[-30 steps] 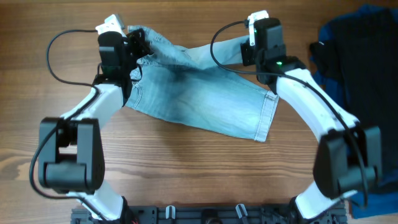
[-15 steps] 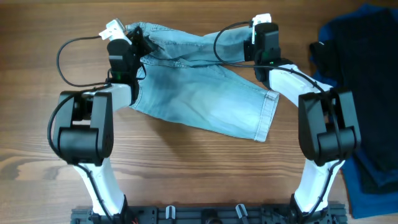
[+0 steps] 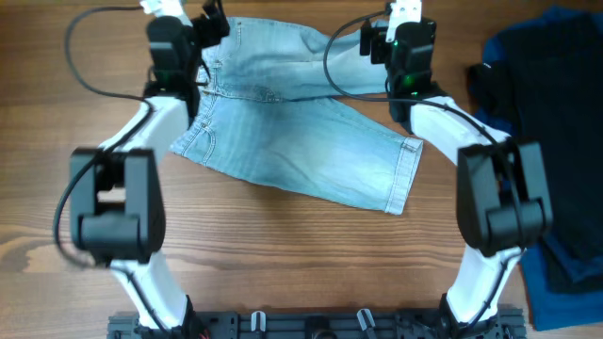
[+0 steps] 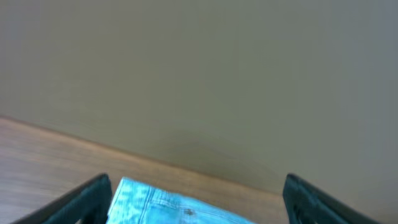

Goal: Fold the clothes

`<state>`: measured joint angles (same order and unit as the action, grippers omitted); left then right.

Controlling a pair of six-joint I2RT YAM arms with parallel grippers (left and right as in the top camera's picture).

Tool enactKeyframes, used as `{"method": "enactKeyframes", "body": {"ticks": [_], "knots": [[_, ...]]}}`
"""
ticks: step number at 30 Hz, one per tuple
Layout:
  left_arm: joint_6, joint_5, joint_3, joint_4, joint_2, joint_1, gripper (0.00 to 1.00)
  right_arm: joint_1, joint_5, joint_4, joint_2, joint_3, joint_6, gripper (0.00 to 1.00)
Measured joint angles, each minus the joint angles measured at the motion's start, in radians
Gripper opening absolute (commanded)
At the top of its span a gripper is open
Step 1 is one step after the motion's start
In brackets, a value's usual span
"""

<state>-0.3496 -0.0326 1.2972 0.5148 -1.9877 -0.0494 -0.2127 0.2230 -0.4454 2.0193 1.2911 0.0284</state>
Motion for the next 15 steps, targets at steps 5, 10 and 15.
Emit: {"method": "enactKeyframes", "body": {"ticks": [5,10,15], "knots": [[0.015,-0.003,0.025,-0.432,0.247,0.080,0.95,0.012,-0.018,0.347,-0.238,0.013,-0.001,0.99],[0.015,0.005,0.031,-0.840,0.426,0.119,0.50,0.013,-0.122,0.814,-0.463,0.013,-0.070,0.95],[0.015,0.005,0.029,-1.176,0.444,0.115,0.08,0.013,-0.287,1.133,-0.537,0.013,-0.145,0.25]]}}
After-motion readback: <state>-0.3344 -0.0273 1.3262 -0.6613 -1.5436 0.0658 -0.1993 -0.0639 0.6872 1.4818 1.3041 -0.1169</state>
